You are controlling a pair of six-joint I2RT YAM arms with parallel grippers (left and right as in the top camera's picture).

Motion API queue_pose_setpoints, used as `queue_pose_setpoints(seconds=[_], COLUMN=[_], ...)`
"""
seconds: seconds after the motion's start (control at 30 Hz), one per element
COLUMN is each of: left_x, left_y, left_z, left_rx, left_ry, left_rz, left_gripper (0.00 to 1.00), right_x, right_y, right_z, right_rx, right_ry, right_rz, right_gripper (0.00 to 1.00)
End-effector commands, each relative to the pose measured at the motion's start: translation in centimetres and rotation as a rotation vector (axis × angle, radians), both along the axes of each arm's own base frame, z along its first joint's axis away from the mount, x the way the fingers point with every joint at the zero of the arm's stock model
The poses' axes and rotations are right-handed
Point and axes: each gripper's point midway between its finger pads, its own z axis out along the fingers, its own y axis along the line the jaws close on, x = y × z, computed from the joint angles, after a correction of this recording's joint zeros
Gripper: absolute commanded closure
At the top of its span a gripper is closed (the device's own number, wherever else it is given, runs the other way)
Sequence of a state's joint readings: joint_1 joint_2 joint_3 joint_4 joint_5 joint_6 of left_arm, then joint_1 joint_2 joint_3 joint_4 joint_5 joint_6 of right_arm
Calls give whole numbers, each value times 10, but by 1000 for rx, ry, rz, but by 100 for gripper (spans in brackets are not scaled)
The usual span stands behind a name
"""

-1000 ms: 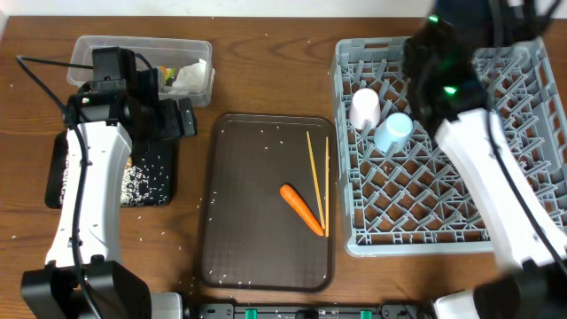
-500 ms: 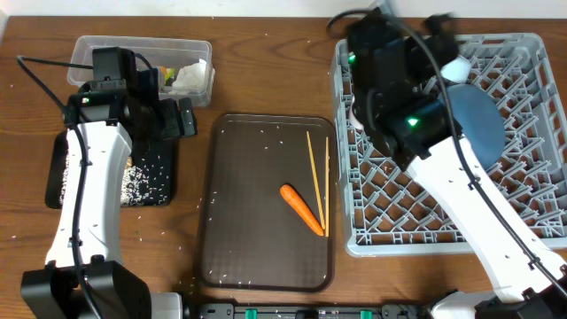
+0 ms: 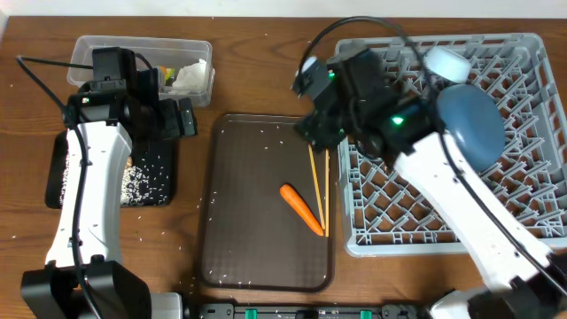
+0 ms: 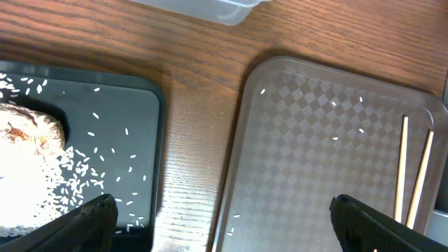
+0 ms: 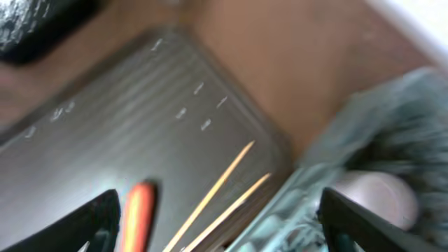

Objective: Sort waste into correct bins and load items into the dishwasher rack
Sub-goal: 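Move the right gripper over the chopsticks on the brown tray, then reach the left gripper to the orange carrot and grasp it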

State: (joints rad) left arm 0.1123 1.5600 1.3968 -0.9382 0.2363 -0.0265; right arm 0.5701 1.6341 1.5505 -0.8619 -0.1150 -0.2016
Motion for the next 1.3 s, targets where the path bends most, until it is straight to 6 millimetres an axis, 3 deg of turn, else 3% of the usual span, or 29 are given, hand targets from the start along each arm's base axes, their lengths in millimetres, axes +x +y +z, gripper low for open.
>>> queue_pose_setpoints(seconds=[0.0, 0.07, 0.2, 0.33, 0.43, 0.57, 0.63, 0.7, 0.8, 0.93, 1.1, 1.27], left_x=[2, 4, 8, 11, 9, -12, -24, -40, -55, -67, -86, -100], left_y=[1, -1, -7, -15, -38, -69, -86, -109, -137, -153, -187, -200], left_z=[1, 2, 5, 9, 12, -4, -14, -25, -42, -68, -97, -124], left_rx=[2, -11, -47, -90, -191, -217, -219, -218, -192, -17, 85, 120], left_ry=[0, -8, -31, -49, -48, 68, 133, 205, 289, 359, 422, 511], left_rz=[3, 3, -9, -27, -82, -154, -196, -256, -258, -122, -142, -111], left_gripper=[2, 2, 2, 2, 2, 2, 3, 11, 12, 12, 12, 12], right_x=[-13, -13, 2, 23, 38, 50, 51, 50, 49, 48, 45, 43], right_y=[12, 4, -23, -72, -121, -182, -200, -215, -227, -227, -227, -227], right_z=[-27, -31, -19, 3, 17, 23, 22, 19, 18, 18, 16, 14], right_rx=[10, -4, 15, 56, 84, 129, 136, 133, 133, 131, 126, 122], right_ry=[132, 156, 131, 87, 60, 65, 75, 86, 91, 96, 107, 121], right_rz=[27, 11, -68, -218, -371, -579, -635, -675, -705, -707, -706, -707], right_gripper=[11, 11, 3, 1, 1, 1, 1, 1, 1, 1, 1, 1])
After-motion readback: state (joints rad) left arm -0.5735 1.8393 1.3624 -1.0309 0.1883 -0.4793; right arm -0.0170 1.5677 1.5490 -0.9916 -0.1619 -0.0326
